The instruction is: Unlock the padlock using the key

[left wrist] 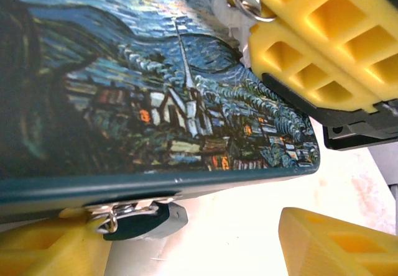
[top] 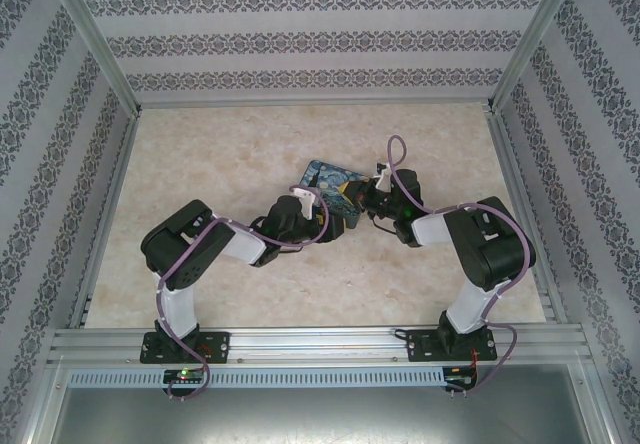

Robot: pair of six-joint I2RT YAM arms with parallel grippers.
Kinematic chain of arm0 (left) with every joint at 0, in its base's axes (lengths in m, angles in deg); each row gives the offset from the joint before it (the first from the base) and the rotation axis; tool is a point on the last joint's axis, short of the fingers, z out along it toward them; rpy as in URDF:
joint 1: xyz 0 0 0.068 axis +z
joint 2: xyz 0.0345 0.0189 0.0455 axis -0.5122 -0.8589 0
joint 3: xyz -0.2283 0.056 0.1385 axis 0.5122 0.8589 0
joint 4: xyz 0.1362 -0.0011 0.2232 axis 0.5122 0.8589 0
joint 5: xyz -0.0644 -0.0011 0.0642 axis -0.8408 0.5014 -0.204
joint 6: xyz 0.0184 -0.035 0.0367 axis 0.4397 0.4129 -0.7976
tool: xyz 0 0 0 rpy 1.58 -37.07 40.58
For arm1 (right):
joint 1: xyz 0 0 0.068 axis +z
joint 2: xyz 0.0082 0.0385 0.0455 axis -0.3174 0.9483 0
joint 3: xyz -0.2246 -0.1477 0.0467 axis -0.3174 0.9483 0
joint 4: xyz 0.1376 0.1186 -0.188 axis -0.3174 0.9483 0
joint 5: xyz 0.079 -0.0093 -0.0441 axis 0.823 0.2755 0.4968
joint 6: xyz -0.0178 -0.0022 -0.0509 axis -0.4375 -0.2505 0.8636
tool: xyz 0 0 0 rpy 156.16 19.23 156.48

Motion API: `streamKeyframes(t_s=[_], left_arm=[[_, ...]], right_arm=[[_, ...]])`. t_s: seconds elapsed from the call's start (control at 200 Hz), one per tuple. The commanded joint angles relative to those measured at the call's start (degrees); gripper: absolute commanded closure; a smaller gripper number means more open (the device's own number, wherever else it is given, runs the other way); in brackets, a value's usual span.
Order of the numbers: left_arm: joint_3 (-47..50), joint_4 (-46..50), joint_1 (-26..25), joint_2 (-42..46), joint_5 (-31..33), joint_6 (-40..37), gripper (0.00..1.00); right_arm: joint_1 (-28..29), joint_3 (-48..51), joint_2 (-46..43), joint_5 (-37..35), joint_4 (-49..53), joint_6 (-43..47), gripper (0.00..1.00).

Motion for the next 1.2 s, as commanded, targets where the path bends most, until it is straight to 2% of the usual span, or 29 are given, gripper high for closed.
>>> streamKeyframes(t_s=[0.0,0.37,0.65,0.919,1.199], left_arm=[[1.1,-8.0,-0.5,-1.2,-0.1,3.6,0.30],[5.4,-22.4,-0.6,-4.3,0.8,13.0,0.30],[5.4,-22.8,-0.7,-2.5,1.6,14.6,0.31],[7.1,-28.5,-1.4,-4.2,4.2,18.0,0.36],[6.8,-27.0,-2.3,-3.9,6.0,17.5,0.36]], right_arm=[[-0.2,1.4,1.3,-0.4,0.9,0.2,1.00],[-0.3,1.6,1.3,-0.3,0.8,0.2,1.00],[-0.3,1.7,1.5,-0.4,0.7,0.2,1.00],[-0.3,1.7,1.6,-0.5,0.5,0.2,1.00],[-0.3,1.7,1.9,-0.4,0.3,0.1,1.00]])
